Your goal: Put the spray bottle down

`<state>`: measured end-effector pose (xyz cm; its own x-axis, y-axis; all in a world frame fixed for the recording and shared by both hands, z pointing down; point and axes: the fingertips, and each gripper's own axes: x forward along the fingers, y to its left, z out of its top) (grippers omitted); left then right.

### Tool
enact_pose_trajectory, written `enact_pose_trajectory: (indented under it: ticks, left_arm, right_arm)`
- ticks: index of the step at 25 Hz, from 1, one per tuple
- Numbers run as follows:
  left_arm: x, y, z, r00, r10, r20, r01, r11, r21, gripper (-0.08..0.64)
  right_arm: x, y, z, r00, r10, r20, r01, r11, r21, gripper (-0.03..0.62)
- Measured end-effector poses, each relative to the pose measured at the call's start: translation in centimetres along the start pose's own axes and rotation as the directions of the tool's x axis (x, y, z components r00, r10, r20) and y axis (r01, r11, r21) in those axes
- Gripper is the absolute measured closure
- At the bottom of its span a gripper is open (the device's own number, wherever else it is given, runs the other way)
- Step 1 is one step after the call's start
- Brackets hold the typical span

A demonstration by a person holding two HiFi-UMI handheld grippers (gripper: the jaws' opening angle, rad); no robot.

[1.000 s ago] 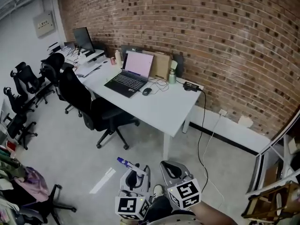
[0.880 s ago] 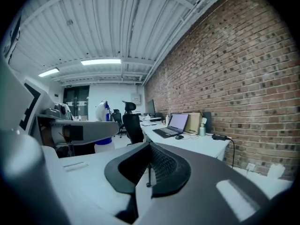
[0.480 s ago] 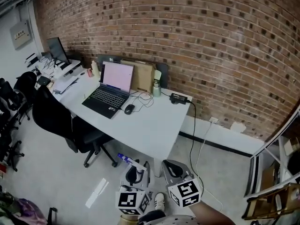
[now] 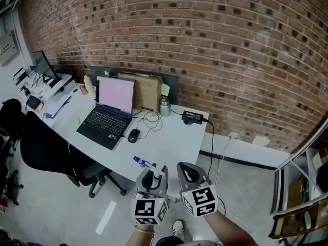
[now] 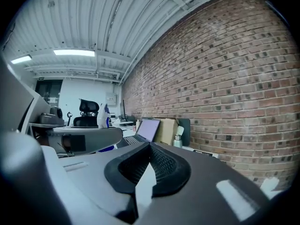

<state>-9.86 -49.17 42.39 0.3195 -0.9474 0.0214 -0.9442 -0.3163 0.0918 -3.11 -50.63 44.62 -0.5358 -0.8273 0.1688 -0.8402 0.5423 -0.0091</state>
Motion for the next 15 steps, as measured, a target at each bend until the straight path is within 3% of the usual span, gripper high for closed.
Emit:
enact_pose_trajectory:
  ticks: [7, 15]
  left_arm:
    - [5.7, 2.3, -1.3, 1.0, 0.009, -0.017, -0.009, 1.0, -0.011, 0.428]
    - [7.9, 3.5, -2.3, 0.999, 0.019, -0.029, -0.02, 1.0, -0.015, 0.426]
  right_arm:
    - [5.2, -3.5, -0.8, 0.999, -0.025, -0.035, 0.026, 0.999, 0.018, 0.594]
    - [7.0, -4.4, -2.1, 0.998, -0.025, -0.063, 0.027, 0.999, 0.032, 0.594]
